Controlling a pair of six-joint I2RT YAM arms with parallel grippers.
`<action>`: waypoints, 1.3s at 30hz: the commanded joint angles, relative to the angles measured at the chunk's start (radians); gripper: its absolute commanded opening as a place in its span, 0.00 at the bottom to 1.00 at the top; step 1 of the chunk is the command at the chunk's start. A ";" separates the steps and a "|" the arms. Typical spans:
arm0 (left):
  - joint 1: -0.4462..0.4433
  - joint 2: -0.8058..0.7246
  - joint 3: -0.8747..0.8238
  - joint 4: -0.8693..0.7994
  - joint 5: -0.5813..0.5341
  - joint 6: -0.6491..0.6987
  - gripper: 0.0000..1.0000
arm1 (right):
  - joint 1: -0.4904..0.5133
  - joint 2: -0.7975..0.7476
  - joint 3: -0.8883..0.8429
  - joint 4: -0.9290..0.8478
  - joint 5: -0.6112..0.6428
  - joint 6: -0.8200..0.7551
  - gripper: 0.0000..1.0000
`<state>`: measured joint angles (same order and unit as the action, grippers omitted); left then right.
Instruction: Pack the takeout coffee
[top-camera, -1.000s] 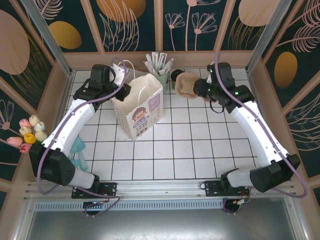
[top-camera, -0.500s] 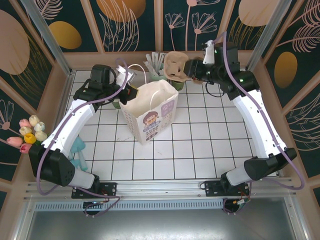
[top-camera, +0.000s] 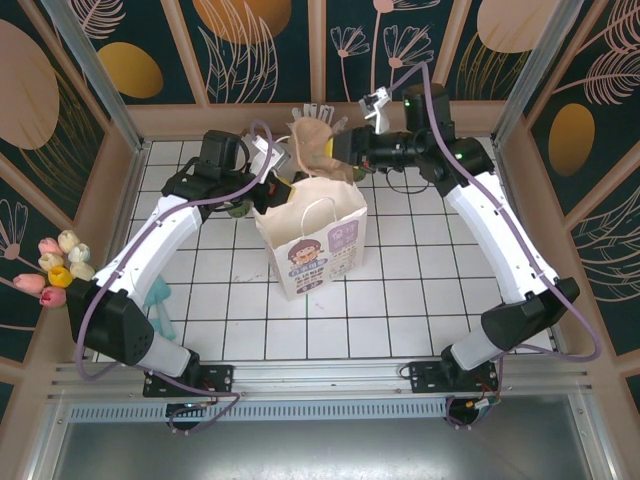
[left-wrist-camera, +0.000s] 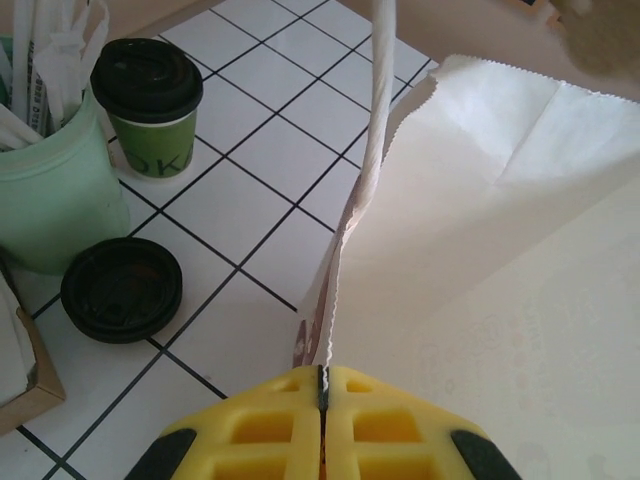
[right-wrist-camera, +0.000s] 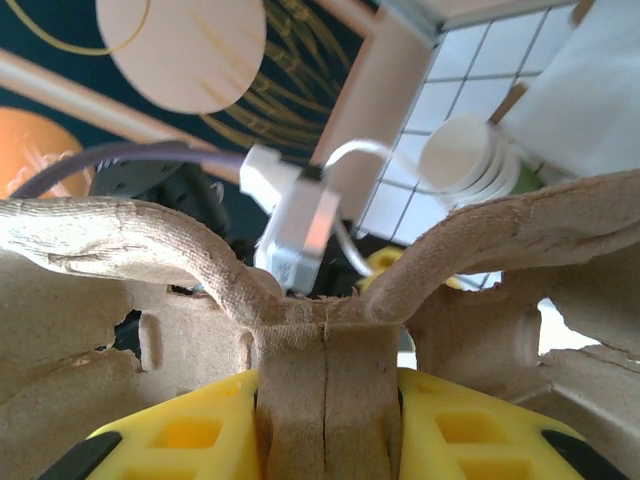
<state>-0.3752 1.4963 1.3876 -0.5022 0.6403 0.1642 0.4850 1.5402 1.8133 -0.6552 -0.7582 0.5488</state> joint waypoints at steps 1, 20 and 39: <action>-0.002 -0.006 0.031 0.004 -0.010 0.009 0.00 | 0.015 -0.006 -0.046 0.053 -0.092 0.056 0.32; -0.002 -0.022 0.001 0.061 0.042 0.000 0.00 | 0.044 0.025 -0.208 -0.127 0.120 -0.045 0.33; -0.002 0.049 0.086 0.040 0.048 -0.109 0.12 | 0.168 0.124 -0.125 -0.329 0.496 -0.096 0.31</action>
<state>-0.3752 1.5387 1.4338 -0.4751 0.6483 0.0910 0.6373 1.6428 1.6543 -0.9218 -0.3546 0.4591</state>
